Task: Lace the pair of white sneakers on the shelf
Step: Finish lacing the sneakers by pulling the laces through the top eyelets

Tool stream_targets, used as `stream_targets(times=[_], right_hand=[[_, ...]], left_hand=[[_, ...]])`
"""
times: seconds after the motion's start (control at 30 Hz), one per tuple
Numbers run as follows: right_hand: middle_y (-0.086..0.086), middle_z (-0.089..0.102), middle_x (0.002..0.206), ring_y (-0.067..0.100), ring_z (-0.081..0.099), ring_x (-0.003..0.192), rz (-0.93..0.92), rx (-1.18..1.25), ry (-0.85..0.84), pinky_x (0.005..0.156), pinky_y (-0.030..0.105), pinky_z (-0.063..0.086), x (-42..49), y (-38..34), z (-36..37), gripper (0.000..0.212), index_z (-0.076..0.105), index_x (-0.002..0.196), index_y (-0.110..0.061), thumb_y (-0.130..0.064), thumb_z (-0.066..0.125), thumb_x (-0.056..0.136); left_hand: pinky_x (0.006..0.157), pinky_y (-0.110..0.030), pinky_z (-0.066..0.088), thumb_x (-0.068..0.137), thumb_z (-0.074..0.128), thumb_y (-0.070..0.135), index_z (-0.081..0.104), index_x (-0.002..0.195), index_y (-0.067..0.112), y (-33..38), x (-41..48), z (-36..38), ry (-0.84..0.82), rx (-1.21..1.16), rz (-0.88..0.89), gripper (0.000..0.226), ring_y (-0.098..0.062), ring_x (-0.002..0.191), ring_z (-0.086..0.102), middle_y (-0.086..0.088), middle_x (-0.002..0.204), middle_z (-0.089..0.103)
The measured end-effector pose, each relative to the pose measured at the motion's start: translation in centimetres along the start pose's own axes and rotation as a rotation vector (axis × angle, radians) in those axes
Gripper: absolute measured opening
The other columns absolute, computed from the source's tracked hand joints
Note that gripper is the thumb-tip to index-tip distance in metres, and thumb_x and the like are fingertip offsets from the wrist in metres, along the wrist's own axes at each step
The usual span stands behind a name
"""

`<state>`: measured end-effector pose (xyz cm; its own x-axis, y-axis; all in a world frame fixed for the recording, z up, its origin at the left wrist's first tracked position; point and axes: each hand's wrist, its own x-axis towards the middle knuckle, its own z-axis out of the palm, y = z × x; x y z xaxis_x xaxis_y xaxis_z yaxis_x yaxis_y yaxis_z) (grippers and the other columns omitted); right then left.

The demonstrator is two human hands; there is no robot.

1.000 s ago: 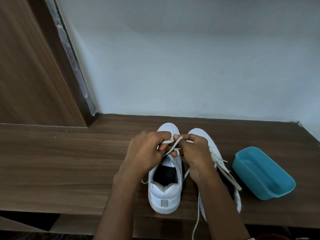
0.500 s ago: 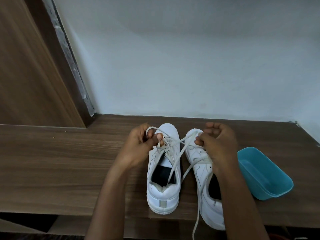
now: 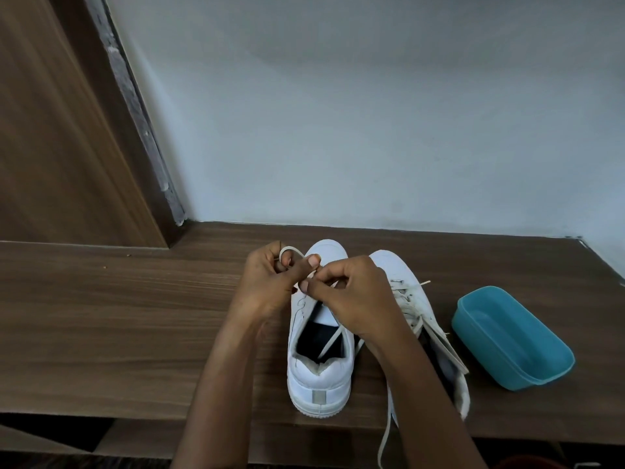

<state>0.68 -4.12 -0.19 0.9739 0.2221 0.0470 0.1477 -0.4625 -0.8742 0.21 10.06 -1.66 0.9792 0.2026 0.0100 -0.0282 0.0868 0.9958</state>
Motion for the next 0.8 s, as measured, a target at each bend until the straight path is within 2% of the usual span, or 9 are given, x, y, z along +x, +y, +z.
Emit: stream_targets(times=[0.07, 0.13, 0.23, 0.33, 0.4, 0.5, 0.57, 0.67, 0.8], right_hand=[[-0.013, 0.066, 0.057, 0.001, 0.058, 0.054, 0.046, 0.014, 0.037, 0.052, 0.008, 0.038, 0.1, 0.1, 0.3, 0.013, 0.079, 0.073, -0.019, -0.029, 0.082, 0.080], [-0.009, 0.072, 0.066, 0.002, 0.065, 0.063, 0.084, -0.008, 0.055, 0.058, 0.012, 0.044, 0.1, 0.1, 0.3, 0.015, 0.079, 0.072, -0.021, -0.034, 0.083, 0.077], [-0.009, 0.072, 0.066, 0.001, 0.066, 0.064, 0.090, -0.040, 0.116, 0.063, 0.020, 0.050, 0.1, 0.3, 0.4, 0.021, 0.078, 0.071, -0.021, -0.040, 0.087, 0.071], [-0.009, 0.071, 0.066, 0.002, 0.063, 0.062, 0.085, -0.050, 0.122, 0.062, 0.022, 0.047, 0.2, 0.5, 0.2, 0.014, 0.078, 0.073, -0.021, -0.034, 0.083, 0.077], [-0.007, 0.072, 0.069, 0.000, 0.062, 0.062, 0.138, 0.073, 0.062, 0.063, 0.020, 0.045, 0.2, 0.3, -0.3, 0.011, 0.076, 0.073, -0.018, -0.025, 0.077, 0.081], [0.001, 0.073, 0.071, 0.009, 0.062, 0.068, 0.295, 0.452, 0.037, 0.062, 0.025, 0.042, 0.6, -0.2, -1.6, 0.023, 0.068, 0.065, -0.013, -0.015, 0.060, 0.087], [0.005, 0.064, 0.059, 0.018, 0.061, 0.064, 0.388, 0.703, 0.058, 0.062, 0.030, 0.039, 0.7, -0.4, -2.6, 0.028, 0.056, 0.065, -0.011, -0.014, 0.050, 0.092], [0.000, 0.039, 0.053, 0.015, 0.040, 0.046, 0.378, 0.961, 0.135, 0.058, 0.030, 0.039, 0.7, 0.0, -4.8, 0.032, 0.044, 0.065, -0.013, -0.013, 0.045, 0.096], [-0.006, 0.024, 0.043, 0.010, 0.020, 0.038, 0.364, 1.016, 0.184, 0.046, 0.025, 0.033, 0.5, 1.2, -7.3, 0.036, 0.043, 0.062, -0.016, -0.023, 0.052, 0.096]], left_hand=[[0.060, -0.031, 0.042, 0.083, 0.077, 0.005, 0.039, 0.061, 0.019, 0.0, 0.0, -0.1, 0.008, 0.028, -0.003, 0.046, -0.022, 0.062, 0.056, -0.020, 0.072, 0.056], [0.058, -0.026, 0.044, 0.083, 0.076, 0.006, 0.037, 0.063, 0.018, 0.0, 0.0, -0.1, -0.002, 0.039, -0.007, 0.046, -0.017, 0.060, 0.061, -0.028, 0.077, 0.061], [0.055, -0.022, 0.049, 0.085, 0.073, -0.001, 0.036, 0.066, 0.014, 0.4, -0.4, 0.0, -0.025, -0.029, -0.011, 0.044, -0.016, 0.065, 0.071, -0.036, 0.090, 0.068], [0.052, -0.015, 0.047, 0.085, 0.074, 0.003, 0.034, 0.066, 0.017, 0.4, -0.4, -0.2, -0.019, 0.020, -0.010, 0.047, -0.012, 0.067, 0.071, -0.035, 0.095, 0.069], [0.052, -0.014, 0.044, 0.085, 0.075, 0.006, 0.034, 0.065, 0.018, 0.3, -0.3, -0.3, -0.001, 0.048, -0.010, 0.048, -0.010, 0.068, 0.070, -0.033, 0.095, 0.070], [0.051, -0.015, 0.045, 0.084, 0.075, 0.005, 0.036, 0.063, 0.019, 0.3, -0.3, -0.4, 0.010, 0.046, -0.029, 0.046, -0.012, 0.067, 0.069, -0.037, 0.091, 0.066], [0.050, -0.015, 0.047, 0.086, 0.072, 0.000, 0.037, 0.064, 0.017, 0.4, -0.4, -0.5, 0.016, -0.012, -0.044, 0.045, -0.012, 0.065, 0.072, -0.034, 0.087, 0.065], [0.049, -0.014, 0.048, 0.087, 0.069, -0.002, 0.035, 0.068, 0.017, 0.7, -0.7, -0.6, 0.008, -0.054, -0.064, 0.043, -0.012, 0.068, 0.074, -0.031, 0.091, 0.065], [0.054, -0.016, 0.051, 0.088, 0.069, -0.003, 0.036, 0.069, 0.017, 0.5, -0.6, -0.5, -0.003, -0.076, -0.079, 0.043, -0.016, 0.072, 0.075, -0.030, 0.089, 0.061]])
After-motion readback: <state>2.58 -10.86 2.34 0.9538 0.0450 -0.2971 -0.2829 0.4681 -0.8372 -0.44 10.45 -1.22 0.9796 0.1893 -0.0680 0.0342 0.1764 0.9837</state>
